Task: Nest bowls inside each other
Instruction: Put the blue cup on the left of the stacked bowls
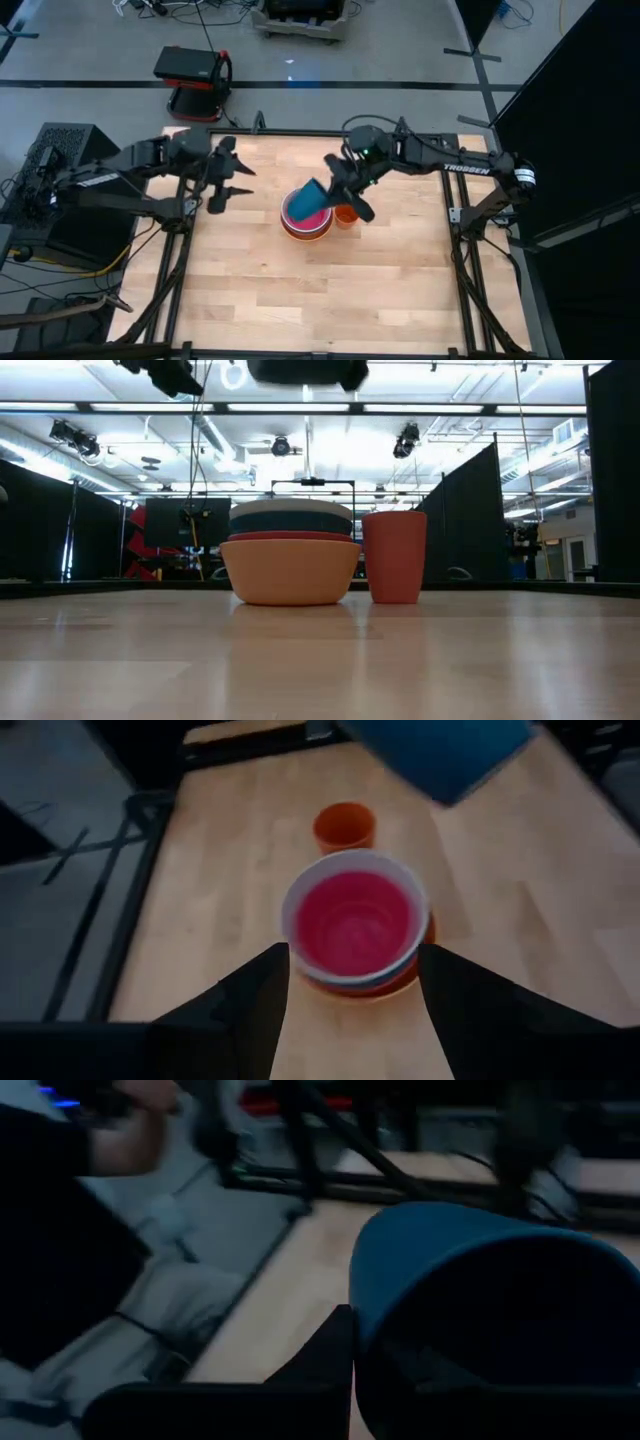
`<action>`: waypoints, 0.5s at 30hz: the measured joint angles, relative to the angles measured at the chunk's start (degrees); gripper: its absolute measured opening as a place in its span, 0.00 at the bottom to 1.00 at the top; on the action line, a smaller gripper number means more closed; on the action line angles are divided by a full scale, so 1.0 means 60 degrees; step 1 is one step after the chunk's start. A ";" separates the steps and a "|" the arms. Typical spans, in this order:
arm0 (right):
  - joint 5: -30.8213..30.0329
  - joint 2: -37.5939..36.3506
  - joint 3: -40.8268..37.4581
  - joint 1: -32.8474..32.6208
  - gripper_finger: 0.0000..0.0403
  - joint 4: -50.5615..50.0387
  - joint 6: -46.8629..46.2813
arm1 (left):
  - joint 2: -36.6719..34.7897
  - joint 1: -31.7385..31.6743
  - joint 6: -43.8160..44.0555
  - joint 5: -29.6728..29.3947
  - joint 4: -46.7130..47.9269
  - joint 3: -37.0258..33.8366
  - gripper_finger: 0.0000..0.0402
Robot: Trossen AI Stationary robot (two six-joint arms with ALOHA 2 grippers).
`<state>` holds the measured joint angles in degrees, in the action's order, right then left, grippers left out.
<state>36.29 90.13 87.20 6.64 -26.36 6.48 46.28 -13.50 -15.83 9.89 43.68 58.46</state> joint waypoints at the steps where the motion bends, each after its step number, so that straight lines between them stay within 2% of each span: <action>1: 0.0077 0.0000 0.0000 -0.0130 0.00 0.0147 0.0004 | -0.0076 0.0000 0.0081 0.0178 -0.0228 -0.0210 0.52; 15: 0.1966 0.0006 -0.1886 -0.0961 0.00 0.3744 -0.0321 | -0.0198 0.0000 0.0184 0.2444 -0.2146 -0.1140 0.52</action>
<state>48.08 90.16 75.88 0.87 -3.89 4.55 45.09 -13.50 -14.72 24.56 30.80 51.62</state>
